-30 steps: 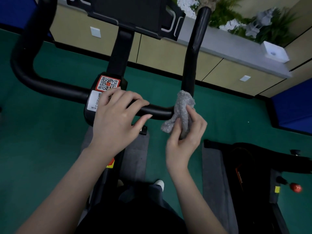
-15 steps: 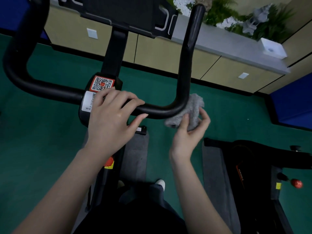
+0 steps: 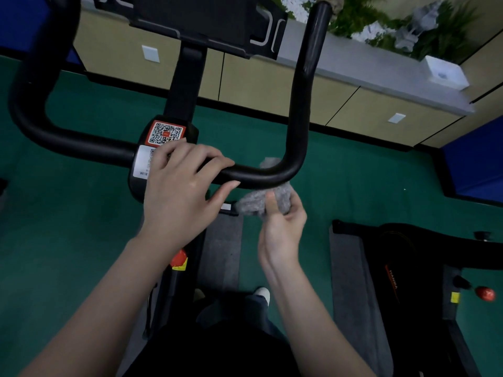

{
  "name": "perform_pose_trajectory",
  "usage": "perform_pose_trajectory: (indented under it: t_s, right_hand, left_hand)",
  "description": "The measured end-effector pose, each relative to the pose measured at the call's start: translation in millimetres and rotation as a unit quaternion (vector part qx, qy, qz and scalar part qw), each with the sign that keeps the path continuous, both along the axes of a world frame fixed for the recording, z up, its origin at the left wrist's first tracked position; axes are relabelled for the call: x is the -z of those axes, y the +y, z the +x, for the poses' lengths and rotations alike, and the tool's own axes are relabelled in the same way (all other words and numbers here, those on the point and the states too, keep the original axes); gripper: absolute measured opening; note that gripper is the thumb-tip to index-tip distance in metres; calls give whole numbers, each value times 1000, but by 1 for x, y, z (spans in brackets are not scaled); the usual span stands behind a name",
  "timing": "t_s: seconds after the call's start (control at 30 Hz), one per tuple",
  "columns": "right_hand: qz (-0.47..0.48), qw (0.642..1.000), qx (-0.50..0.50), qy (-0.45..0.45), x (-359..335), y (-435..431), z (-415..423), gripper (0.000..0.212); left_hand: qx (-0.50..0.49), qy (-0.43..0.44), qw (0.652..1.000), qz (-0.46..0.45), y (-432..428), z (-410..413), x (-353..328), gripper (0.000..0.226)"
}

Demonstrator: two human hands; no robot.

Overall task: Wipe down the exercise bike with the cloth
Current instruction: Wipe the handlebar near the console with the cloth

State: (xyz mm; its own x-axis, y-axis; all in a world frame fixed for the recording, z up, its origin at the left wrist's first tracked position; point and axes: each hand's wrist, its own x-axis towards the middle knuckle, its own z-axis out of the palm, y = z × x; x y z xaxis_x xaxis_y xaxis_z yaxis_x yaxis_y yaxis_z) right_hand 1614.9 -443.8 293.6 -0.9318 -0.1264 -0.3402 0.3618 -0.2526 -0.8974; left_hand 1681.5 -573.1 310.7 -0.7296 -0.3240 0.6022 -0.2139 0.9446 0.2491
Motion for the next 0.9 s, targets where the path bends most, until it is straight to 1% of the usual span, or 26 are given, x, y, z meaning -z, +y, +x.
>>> perform_pose_trajectory:
  t_s: [0.1,0.17,0.27,0.33,0.5,0.57,0.7,0.83,0.9]
  right_hand:
    - [-35,997,-68,-11,0,-7,17,23]
    - [-55,995,-81,-18,0,-7,19,24]
    - [-67,997,-26,-31,-4,5,4,31]
    - [-49,998,17,-23,-3,13,-7,33]
    - [11,1000,10,20,2,15,0,24]
    - [38,997,34,54,3,19,0,22]
    - [116,974,89,175,-10,26,-18,20]
    - [163,941,78,287,-24,20,-40,25]
    - [190,924,58,327,-24,21,-41,26]
  left_hand:
    - [-1,-4,1000,-2,0,0,-1,28]
    - [1,-6,1000,-4,0,0,-1,28]
    - [1,-9,1000,-3,1,0,-3,28]
    - [3,-12,1000,-2,2,1,-5,28]
    - [-5,-15,1000,-3,8,-2,-10,35]
    - [-7,-16,1000,0,12,-7,-12,36]
    - [20,-19,999,27,27,-23,-13,35]
    - [31,-27,996,73,37,-34,-8,35]
    - [29,-25,995,91,38,-36,-5,33]
